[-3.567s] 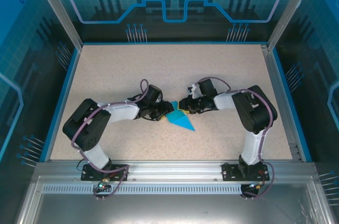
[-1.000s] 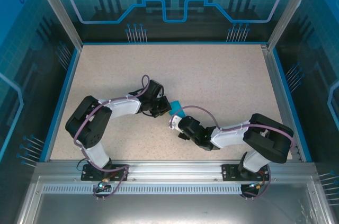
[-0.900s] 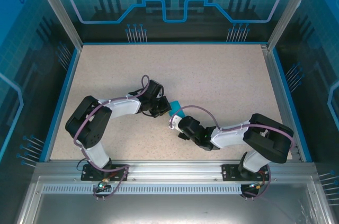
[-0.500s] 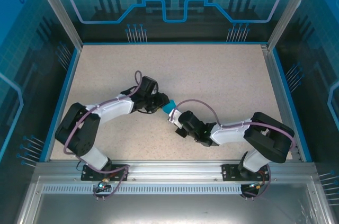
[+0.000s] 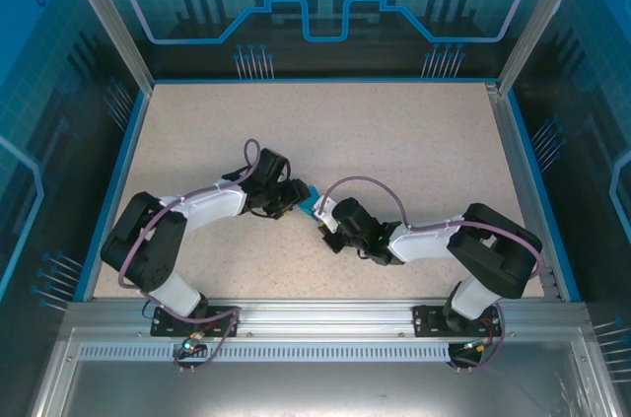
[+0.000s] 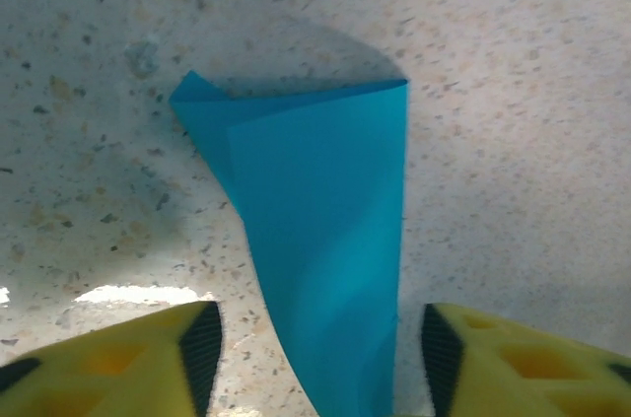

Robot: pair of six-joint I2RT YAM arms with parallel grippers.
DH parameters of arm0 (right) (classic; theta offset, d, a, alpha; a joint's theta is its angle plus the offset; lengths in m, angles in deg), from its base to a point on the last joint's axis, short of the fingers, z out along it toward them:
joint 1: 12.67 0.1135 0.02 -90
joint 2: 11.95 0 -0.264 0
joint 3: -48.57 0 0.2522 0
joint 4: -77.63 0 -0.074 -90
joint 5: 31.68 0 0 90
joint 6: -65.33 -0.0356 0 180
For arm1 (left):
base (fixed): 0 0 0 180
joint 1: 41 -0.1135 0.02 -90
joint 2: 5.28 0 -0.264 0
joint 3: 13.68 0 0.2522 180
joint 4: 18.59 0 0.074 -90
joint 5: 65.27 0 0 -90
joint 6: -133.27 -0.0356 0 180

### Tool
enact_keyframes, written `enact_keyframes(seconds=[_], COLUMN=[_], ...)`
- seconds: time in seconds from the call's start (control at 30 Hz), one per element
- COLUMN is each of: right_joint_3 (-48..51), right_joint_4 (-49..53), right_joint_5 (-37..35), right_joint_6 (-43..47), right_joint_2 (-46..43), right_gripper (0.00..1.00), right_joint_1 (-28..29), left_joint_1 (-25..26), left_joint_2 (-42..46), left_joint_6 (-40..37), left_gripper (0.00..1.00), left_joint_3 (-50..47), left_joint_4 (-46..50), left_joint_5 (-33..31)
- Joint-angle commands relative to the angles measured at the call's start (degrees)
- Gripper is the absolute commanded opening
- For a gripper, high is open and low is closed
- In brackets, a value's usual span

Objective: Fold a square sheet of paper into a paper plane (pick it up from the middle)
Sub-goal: Fold the wing for the fifth time at the center of the table.

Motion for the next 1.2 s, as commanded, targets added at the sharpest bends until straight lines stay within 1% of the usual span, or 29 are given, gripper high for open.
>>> enact_keyframes(seconds=[0.0, 0.1, 0.23, 0.3, 0.4, 0.77, 0.9, 0.97, 1.0, 1.07, 1.13, 1.17], right_joint_3=[-1.02, -0.73, 0.06, 0.2, 0.45, 0.63, 0.45, -0.31, -0.41, -0.93, -1.73, -1.83], right_joint_4=[-1.59, -1.35, -0.73, 0.15, 0.92, 1.71, 1.42, 2.21, 2.34, 2.69, 3.56, 3.41], right_joint_5=[0.67, 0.55, -0.16, -1.0, -1.94, -2.97, -2.6, -2.32, -1.91, 0.65, 3.76, 5.71], right_joint_6=[-0.85, -0.33, 0.36, 0.93, 2.06, 2.76, 2.91, 2.27, 1.74, 0.41, -1.85, -2.86], right_joint_2=[0.61, 0.59, 0.31, 0.38, 0.23, -0.14, -0.03, 0.29, 0.32, 0.31, 0.57, 0.61], right_gripper=[0.0, 0.02, 0.07, 0.11, 0.13, 0.14, 0.02, 0.0, 0.0, 0.0, 0.0, 0.0], right_joint_1=[-0.39, -0.3, -0.3, -0.18, 0.22, 0.56, 0.58, 0.56, 0.48, -0.03, -0.93, -1.39], left_joint_1=[-0.35, -0.36, -0.52, -0.76, -1.03, -1.16, -1.2, -1.18, -1.21, -1.14, -1.23, -1.32], left_joint_2=[-2.01, -2.95, -3.01, -2.83, -2.7, -2.87, -2.78, -2.29, -1.89, -0.69, 0.99, 1.84], left_joint_6=[0.55, 0.55, 0.55, 0.56, 0.54, 0.38, 0.29, 0.21, 0.17, -0.05, -0.17, -0.45], left_gripper=[0.49, 0.38, 0.21, 0.14, 0.06, 0.03, 0.04, 0.07, 0.12, 0.2, 0.3, 0.3], left_joint_3=[2.4, 3.18, 3.45, 3.27, 3.17, 3.18, 3.04, 2.75, 2.57, 2.26, 1.68, 1.43], left_joint_4=[0.61, 1.74, 3.0, 3.14, 3.11, 2.97, 2.77, 2.44, 2.49, 3.19, 4.2, 4.8], left_joint_5=[1.68, 1.24, 0.29, 0.21, 0.21, 0.63, 0.94, 1.07, 0.92, 0.05, -1.3, -1.97])
